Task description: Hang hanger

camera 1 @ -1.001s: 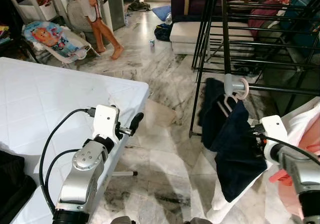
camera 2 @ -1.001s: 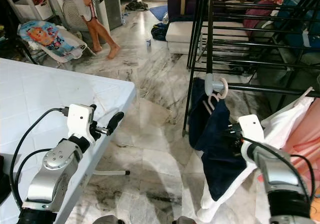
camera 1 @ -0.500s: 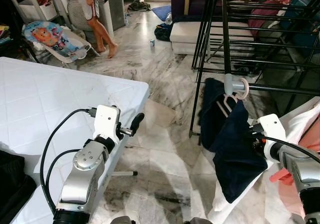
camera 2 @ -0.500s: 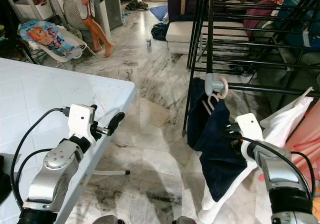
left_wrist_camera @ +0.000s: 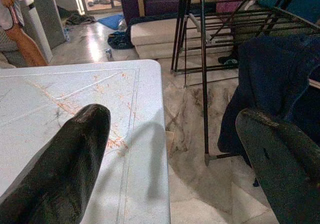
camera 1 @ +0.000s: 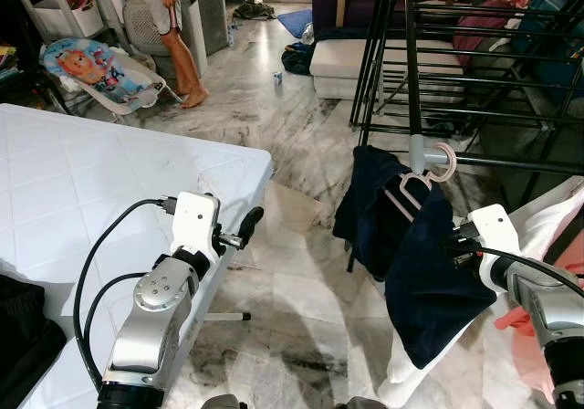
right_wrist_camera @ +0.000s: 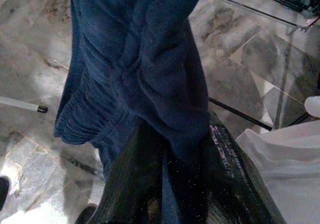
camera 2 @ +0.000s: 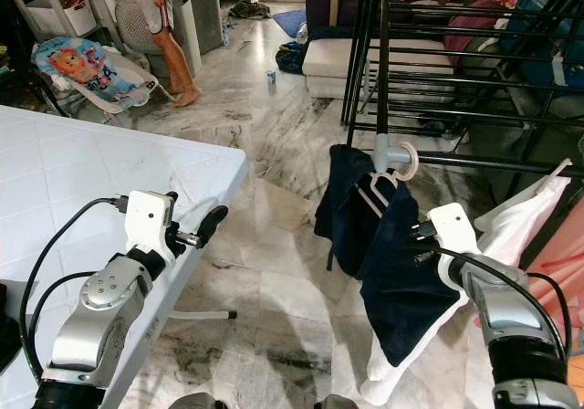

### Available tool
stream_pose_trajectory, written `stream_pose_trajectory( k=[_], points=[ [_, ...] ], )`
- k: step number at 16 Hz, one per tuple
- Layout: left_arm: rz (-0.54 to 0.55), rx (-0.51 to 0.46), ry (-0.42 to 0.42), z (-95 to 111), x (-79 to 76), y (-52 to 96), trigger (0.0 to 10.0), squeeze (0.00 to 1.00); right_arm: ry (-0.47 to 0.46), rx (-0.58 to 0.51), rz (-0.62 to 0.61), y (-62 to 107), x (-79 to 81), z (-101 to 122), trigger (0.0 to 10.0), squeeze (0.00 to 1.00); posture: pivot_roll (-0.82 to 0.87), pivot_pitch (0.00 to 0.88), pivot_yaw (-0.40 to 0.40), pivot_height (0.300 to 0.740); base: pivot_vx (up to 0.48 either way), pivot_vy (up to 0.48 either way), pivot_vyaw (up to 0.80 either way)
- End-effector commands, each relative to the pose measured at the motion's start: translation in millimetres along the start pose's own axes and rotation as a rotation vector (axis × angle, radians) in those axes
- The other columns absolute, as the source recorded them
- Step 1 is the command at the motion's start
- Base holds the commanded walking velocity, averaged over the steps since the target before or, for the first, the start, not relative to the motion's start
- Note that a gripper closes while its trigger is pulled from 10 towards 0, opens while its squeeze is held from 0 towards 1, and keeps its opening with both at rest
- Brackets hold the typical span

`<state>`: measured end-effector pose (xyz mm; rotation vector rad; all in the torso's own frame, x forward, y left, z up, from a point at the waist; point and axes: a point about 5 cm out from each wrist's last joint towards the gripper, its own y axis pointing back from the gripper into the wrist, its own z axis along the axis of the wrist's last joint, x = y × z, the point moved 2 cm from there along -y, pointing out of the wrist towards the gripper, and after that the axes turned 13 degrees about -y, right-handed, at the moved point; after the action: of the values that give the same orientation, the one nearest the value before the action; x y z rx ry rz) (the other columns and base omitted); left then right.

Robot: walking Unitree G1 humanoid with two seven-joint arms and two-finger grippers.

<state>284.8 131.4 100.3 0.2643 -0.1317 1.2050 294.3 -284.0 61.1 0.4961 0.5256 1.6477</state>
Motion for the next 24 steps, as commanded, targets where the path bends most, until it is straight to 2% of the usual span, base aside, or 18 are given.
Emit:
stream_pose_trajectory(
  k=[1,4,7,9,11,12,13,14,16,18,20,22,24],
  points=[
    [0.002,0.015,-0.005,-0.8,-0.2,-0.6,10.0,0.0,0.006,-0.024,0.008,-1.8,3.2,5.2,0.0,0.0,-0.01,0.0,0.031,0.74,0.0,0.0,0.0],
    [0.022,0.031,0.005,-2.7,1.3,-0.2,10.0,0.0,-0.055,-0.161,-0.069,1.1,2.2,25.4,0.0,0.0,-0.01,0.0,0.036,0.74,0.0,0.0,0.0],
    [0.026,0.034,0.007,-3.1,0.0,-1.3,10.0,0.0,-0.085,-0.255,-0.098,5.2,11.9,37.0,0.0,0.0,-0.02,0.0,0.046,0.74,0.0,0.0,0.0],
    [0.02,0.084,0.073,-6.8,-3.6,-3.2,10.0,0.0,-0.143,-0.285,-0.096,7.7,28.3,31.8,0.0,0.0,-0.03,0.0,0.049,0.74,0.0,0.0,0.0],
    [0.032,0.054,0.037,-2.8,-0.8,-5.0,10.0,0.0,-0.134,-0.345,-0.097,17.0,47.9,30.9,0.0,0.0,-0.03,0.0,0.047,0.74,0.0,0.0,0.0],
    [0.034,0.03,0.009,-0.6,1.3,-3.6,10.0,0.0,-0.141,-0.381,-0.11,27.2,60.6,27.0,5.5,0.0,-0.02,0.0,0.043,0.74,0.0,0.0,0.0],
    [0.043,0.038,0.0,-1.7,2.6,-2.0,10.0,0.0,-0.169,-0.381,-0.129,32.3,66.1,22.7,10.0,0.0,-0.02,0.0,0.042,0.74,0.0,0.0,0.0],
    [0.043,0.041,-0.002,-1.8,3.0,-0.5,10.0,0.0,-0.223,-0.403,-0.145,40.6,70.4,19.1,10.0,0.0,-0.02,0.0,0.042,0.74,0.0,0.0,0.0],
    [0.042,0.047,0.003,-2.2,2.9,0.8,10.0,0.0,-0.252,-0.406,-0.186,52.4,73.6,5.7,10.0,0.0,-0.02,0.0,0.045,0.74,0.0,0.0,0.0],
    [0.035,0.046,0.002,-2.4,1.3,0.2,10.0,0.0,-0.235,-0.438,-0.255,66.2,70.1,-1.6,10.0,0.0,-0.03,0.0,0.049,0.74,0.0,0.0,0.0],
    [0.025,0.044,-0.001,-2.3,0.0,-1.0,10.0,0.0,-0.151,-0.561,-0.394,88.8,59.3,15.3,10.0,0.0,-0.04,0.0,0.055,0.74,0.0,0.0,0.0],
    [0.018,0.044,-0.001,-2.4,-1.5,-1.3,10.0,0.0,-0.158,-0.571,-0.435,91.9,55.1,16.0,10.0,0.0,-0.04,0.0,0.057,0.74,0.0,0.0,0.0],
    [0.014,0.044,0.0,-2.2,-2.8,-1.1,10.0,0.0,-0.159,-0.537,-0.438,89.9,55.4,9.0,10.0,0.0,-0.04,0.0,0.057,0.74,0.0,0.0,0.0]
  ],
)
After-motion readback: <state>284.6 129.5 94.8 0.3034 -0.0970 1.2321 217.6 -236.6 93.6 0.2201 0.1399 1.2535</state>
